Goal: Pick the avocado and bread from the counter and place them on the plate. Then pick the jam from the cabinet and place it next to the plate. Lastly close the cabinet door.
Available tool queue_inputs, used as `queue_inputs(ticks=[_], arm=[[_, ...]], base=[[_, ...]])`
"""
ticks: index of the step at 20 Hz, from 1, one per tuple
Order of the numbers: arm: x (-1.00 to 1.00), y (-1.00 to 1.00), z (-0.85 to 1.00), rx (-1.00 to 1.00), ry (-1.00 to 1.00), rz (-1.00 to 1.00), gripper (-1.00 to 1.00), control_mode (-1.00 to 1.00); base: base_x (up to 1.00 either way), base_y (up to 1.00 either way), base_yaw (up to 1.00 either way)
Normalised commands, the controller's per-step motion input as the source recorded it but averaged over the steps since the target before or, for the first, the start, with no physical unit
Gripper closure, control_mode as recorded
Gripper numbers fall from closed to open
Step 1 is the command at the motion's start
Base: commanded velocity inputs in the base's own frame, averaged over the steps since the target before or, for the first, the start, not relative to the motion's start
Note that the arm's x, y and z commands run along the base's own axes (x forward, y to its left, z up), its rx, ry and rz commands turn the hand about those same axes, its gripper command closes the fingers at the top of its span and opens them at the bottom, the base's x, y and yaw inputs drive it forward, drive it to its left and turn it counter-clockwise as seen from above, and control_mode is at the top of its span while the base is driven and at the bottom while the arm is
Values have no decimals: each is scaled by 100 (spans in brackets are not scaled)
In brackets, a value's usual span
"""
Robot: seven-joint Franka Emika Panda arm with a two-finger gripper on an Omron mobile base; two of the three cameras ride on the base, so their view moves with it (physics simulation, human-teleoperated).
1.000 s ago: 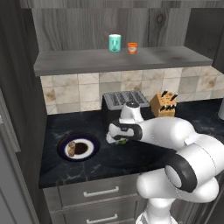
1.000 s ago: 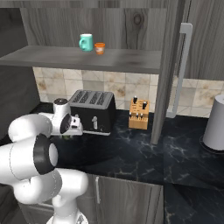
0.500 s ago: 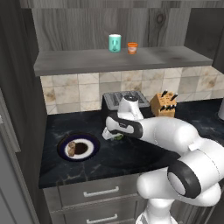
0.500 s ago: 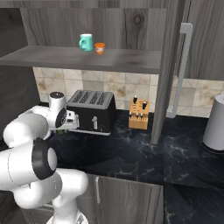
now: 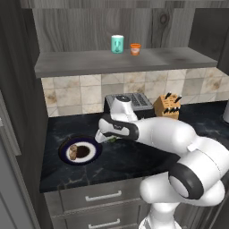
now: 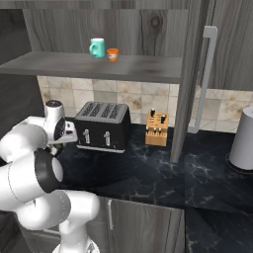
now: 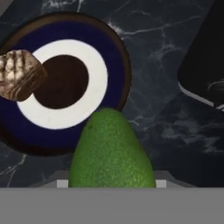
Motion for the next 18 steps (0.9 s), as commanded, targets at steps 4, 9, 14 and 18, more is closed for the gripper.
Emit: queue_inputs(ticks=[4,9,14,18], arm=[[0,39,-2,0,0,7,100,-100],[8,36,-11,0,0,3,100,-100],[17,25,-31,0,0,0,100,-100],[16,20,-35,0,0,0,100,-100]], base=[[0,0,0],[0,0,0],[0,0,0],[0,0,0]])
